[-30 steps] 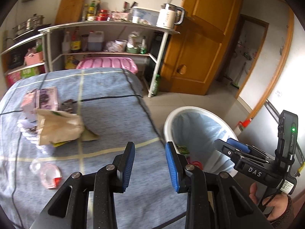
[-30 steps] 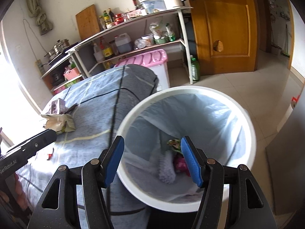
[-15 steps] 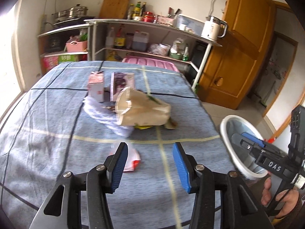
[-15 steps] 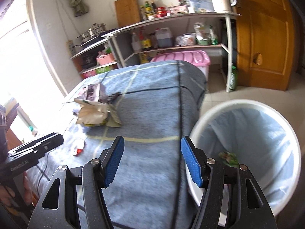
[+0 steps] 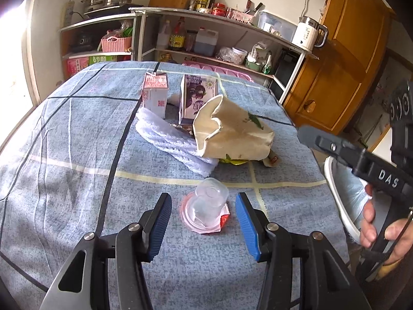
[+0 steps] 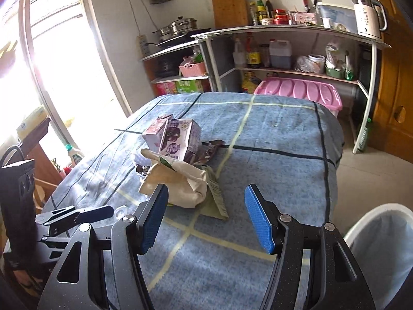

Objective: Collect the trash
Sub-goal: 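Move the left tool to the clear plastic cup while the right tool approaches the brown paper bag, then grasp the clear cup with pink base with the left tool while the right tool grasps the paper bag, then carry the clear cup with the left tool into the bin while the right tool drops the paper bag there, then move the left tool to the white foam net while the right tool approaches the green wrapper, then grasp the white foam net with the left tool while the right tool grasps the green wrapper, then carry the foam net with the left tool into the bin while the right tool drops the green wrapper there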

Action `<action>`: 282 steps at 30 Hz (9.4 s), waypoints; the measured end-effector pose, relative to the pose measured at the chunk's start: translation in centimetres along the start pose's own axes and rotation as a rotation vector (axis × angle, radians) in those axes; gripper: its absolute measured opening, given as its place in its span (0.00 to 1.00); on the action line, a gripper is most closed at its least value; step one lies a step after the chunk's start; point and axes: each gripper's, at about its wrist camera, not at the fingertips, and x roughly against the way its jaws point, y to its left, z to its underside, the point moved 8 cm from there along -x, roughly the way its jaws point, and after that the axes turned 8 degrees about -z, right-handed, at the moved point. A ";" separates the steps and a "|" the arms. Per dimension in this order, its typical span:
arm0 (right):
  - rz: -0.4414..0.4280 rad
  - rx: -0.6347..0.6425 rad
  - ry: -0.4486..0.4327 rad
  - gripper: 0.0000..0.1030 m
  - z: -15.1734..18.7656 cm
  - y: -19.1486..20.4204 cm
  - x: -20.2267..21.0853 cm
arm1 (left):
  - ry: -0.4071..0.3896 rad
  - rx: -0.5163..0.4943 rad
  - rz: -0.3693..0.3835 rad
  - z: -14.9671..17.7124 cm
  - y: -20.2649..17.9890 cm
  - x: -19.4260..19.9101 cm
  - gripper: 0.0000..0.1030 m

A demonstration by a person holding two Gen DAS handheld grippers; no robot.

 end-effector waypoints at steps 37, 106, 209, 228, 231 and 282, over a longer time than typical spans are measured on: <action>-0.107 0.098 0.213 0.09 2.5 2.1 -7.0 | 0.033 0.097 0.008 -0.6 3.1 -2.9 0.34; 0.428 -0.341 -0.083 0.09 11.6 -15.9 21.0 | -0.010 -0.389 0.369 1.2 -28.4 2.0 0.30; 0.176 -0.067 0.127 0.45 1.0 -2.7 -5.6 | 0.038 0.142 -0.007 -6.1 5.4 -5.4 0.42; 0.133 -0.103 0.152 0.21 1.5 -2.7 -6.9 | 0.059 0.142 0.021 -6.2 4.4 -6.9 0.30; 0.123 -0.089 0.156 0.15 1.5 -2.2 -7.0 | 0.056 0.133 0.019 -6.1 4.2 -6.6 0.27; 0.013 -0.143 0.145 0.12 3.7 1.0 -4.4 | 0.058 0.102 0.000 -3.6 5.5 -2.6 0.20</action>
